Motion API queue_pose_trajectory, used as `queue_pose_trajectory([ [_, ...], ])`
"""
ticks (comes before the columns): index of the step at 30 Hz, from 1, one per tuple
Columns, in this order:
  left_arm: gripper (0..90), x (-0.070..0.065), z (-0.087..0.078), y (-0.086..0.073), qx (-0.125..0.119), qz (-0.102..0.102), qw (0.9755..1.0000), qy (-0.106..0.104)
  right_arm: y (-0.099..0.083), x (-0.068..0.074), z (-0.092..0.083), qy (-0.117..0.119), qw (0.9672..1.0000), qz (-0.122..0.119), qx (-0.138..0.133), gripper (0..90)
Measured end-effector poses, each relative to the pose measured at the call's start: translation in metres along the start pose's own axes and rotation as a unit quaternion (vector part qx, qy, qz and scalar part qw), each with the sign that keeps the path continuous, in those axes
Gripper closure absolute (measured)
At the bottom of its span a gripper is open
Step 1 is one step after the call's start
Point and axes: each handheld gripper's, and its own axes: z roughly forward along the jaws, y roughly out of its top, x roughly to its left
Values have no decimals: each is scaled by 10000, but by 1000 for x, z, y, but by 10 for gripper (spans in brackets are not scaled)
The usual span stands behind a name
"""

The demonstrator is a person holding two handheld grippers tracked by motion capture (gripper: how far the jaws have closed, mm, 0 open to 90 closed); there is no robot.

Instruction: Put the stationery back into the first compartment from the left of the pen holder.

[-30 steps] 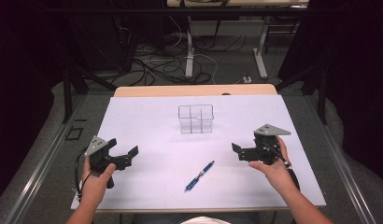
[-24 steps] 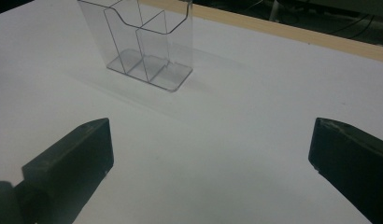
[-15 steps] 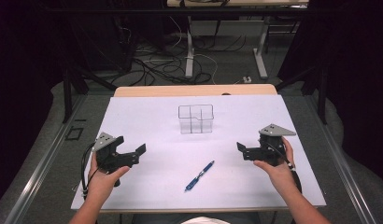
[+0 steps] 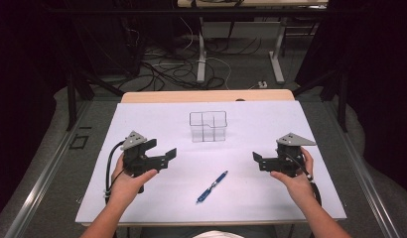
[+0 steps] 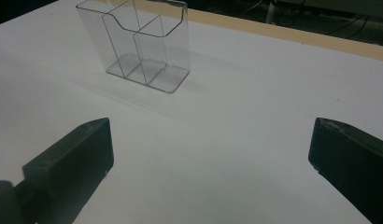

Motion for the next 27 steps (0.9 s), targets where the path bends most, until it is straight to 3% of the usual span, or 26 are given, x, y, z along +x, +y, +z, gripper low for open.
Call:
queue_pose_trajectory([
  [7,211,-16,17,6,356,255,9990,-100,-1,-1,1,-25,10000,1,-22,0],
  [13,254,-23,26,9,466,347,9982,-147,-1,-2,0,-56,10000,-14,-58,0],
  [20,304,-30,34,13,596,420,9971,-222,-2,-1,1,-30,10000,30,-61,0],
  [23,313,-32,37,15,681,360,9965,-318,-2,-2,1,8,10000,43,-54,0],
  [27,329,-34,43,19,772,375,9959,-295,-2,-2,2,42,10000,28,-74,0],
])
